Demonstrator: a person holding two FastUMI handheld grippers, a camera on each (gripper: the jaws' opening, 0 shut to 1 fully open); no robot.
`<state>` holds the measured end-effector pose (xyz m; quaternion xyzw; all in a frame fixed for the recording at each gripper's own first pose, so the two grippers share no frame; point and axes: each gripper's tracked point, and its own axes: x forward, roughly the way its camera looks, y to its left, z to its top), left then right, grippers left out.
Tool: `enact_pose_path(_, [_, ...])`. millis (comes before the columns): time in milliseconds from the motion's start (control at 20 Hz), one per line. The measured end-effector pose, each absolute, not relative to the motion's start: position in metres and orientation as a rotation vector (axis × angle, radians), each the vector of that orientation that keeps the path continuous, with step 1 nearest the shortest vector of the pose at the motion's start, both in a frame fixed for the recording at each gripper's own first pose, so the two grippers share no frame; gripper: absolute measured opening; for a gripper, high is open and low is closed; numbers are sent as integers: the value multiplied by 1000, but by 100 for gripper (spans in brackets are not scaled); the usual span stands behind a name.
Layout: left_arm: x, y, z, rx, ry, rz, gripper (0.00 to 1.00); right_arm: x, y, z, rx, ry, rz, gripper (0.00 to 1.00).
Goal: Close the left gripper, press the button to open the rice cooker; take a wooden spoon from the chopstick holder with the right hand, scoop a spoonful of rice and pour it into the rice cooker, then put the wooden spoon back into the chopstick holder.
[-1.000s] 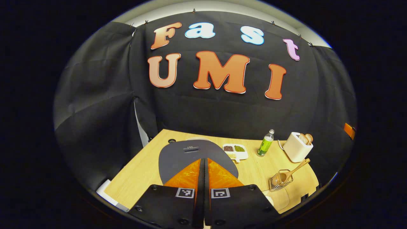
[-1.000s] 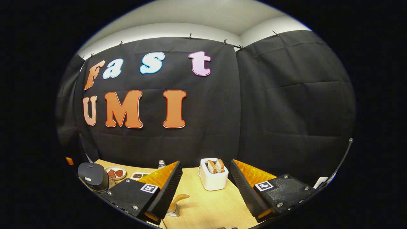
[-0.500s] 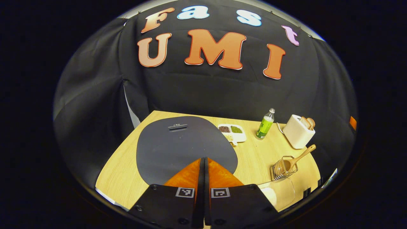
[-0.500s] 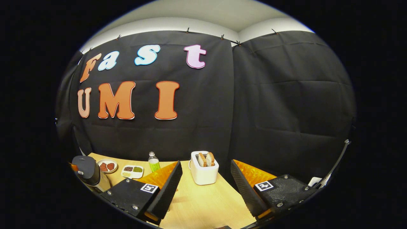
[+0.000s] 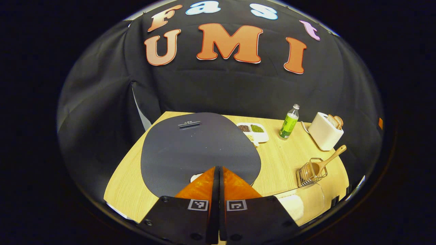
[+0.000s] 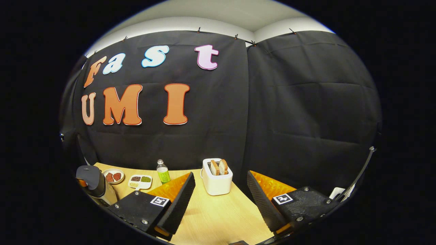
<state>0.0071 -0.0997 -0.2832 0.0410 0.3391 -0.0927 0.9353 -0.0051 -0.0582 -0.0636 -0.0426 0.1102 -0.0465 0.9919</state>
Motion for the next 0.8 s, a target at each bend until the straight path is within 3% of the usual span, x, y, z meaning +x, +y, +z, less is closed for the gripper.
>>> enact_pose_path(200, [5, -99, -285, -32, 697, -195, 6, -6, -55, -71, -82, 237, -79, 95])
enact_pose_path(600, [6, -99, -275, 81, 686, -196, 6, -11, -50, -73, -53, 242, -47, 95])
enact_pose_path(800, [17, -101, -213, 98, 555, -187, 6, -12, -52, -75, -33, 241, -39, 95])
